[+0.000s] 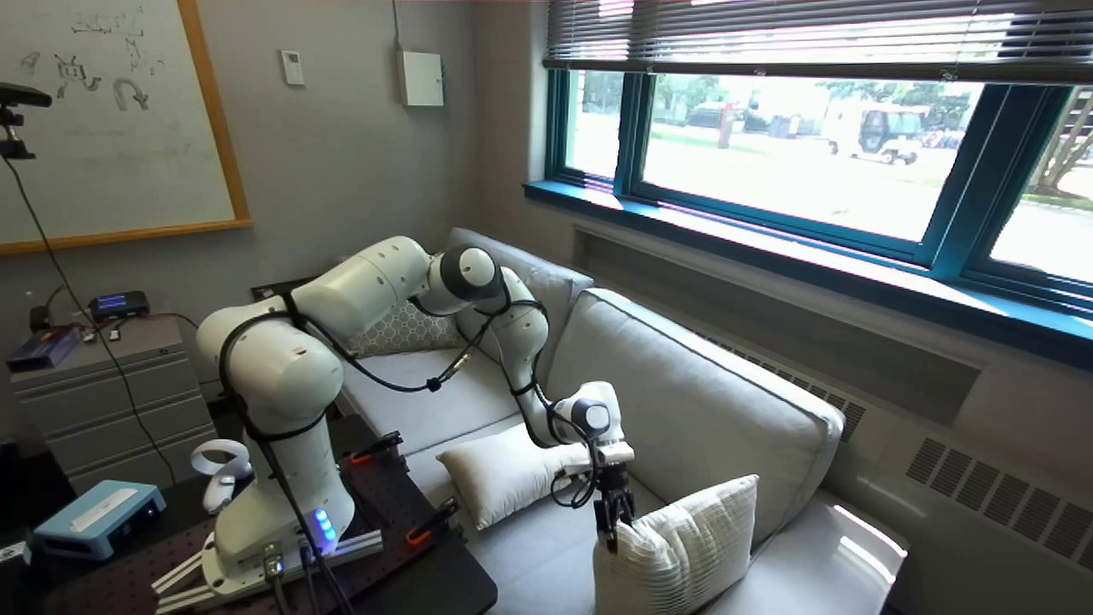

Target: Arrange the small pillows on the right side of the couch

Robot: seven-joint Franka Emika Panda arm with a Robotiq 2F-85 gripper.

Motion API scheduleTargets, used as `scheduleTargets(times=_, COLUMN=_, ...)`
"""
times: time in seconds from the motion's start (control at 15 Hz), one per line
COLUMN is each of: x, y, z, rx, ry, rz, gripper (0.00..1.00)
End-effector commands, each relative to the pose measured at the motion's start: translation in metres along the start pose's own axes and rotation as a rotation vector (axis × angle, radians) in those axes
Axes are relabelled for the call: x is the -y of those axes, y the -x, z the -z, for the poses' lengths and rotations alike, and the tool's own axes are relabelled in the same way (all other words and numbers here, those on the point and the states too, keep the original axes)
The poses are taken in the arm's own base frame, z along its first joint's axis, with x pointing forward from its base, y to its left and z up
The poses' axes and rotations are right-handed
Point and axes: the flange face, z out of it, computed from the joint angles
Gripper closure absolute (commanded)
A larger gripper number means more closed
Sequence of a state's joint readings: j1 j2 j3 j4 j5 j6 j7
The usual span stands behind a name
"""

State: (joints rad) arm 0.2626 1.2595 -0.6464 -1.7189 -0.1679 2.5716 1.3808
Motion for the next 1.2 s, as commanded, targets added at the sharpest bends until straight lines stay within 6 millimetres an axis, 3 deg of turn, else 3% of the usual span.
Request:
scheduleTargets(times=0.0, x=0.011, y=-0.012, z=0.055, rx=-0.029, ry=-0.046, rz=0.015, gripper=0.0)
scheduleTargets(times=0.27, x=0.025, y=-0.016, z=0.094, rx=-0.063, ry=-0.087, rz=0.024, gripper=0.0)
scheduleTargets(times=0.67, x=0.036, y=-0.012, z=0.123, rx=-0.038, ry=-0.163, rz=0.04, gripper=0.0)
scheduleTargets(times=1.13, x=0.062, y=0.018, z=0.244, rx=0.016, ry=-0.465, rz=0.06, gripper=0.0)
